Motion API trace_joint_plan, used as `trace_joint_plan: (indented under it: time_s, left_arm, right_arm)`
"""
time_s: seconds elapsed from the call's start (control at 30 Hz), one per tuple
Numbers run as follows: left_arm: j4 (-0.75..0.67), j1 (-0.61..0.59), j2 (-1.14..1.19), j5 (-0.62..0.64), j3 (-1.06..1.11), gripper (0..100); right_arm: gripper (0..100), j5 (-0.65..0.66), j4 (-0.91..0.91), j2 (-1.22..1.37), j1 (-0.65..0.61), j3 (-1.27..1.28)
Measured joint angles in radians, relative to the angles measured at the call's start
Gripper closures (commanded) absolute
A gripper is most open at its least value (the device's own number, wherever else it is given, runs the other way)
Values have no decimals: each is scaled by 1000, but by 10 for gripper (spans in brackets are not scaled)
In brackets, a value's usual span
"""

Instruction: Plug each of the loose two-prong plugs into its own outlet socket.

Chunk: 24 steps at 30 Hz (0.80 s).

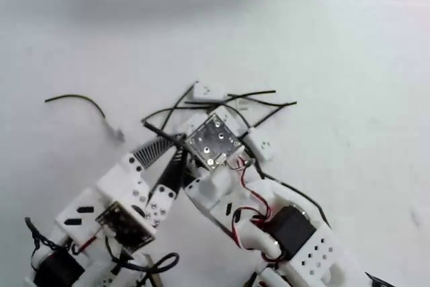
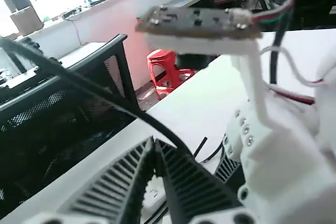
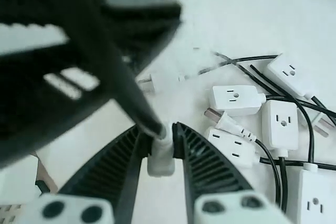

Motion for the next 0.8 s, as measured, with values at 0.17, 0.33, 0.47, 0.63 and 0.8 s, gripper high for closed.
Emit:
trace_joint_plan:
  time_s: [0.17, 0.33, 0.47, 0.63, 0.8]
  left_arm:
    - [58, 3, 0, 0, -34, 976]
    - [58, -124, 0, 0, -20, 976]
    - [63, -245, 0, 0, -5, 976]
    - [41, -331, 0, 0, 83, 976]
    - [-91, -367, 5, 0, 206, 976]
  right_arm:
    - [981, 0, 0, 0, 38, 26]
    - [981, -49, -28, 77, 124, 43]
    - [981, -109, -114, 238, 180, 43]
    - [981, -115, -224, 390, 181, 43]
    - [981, -115, -221, 354, 164, 44]
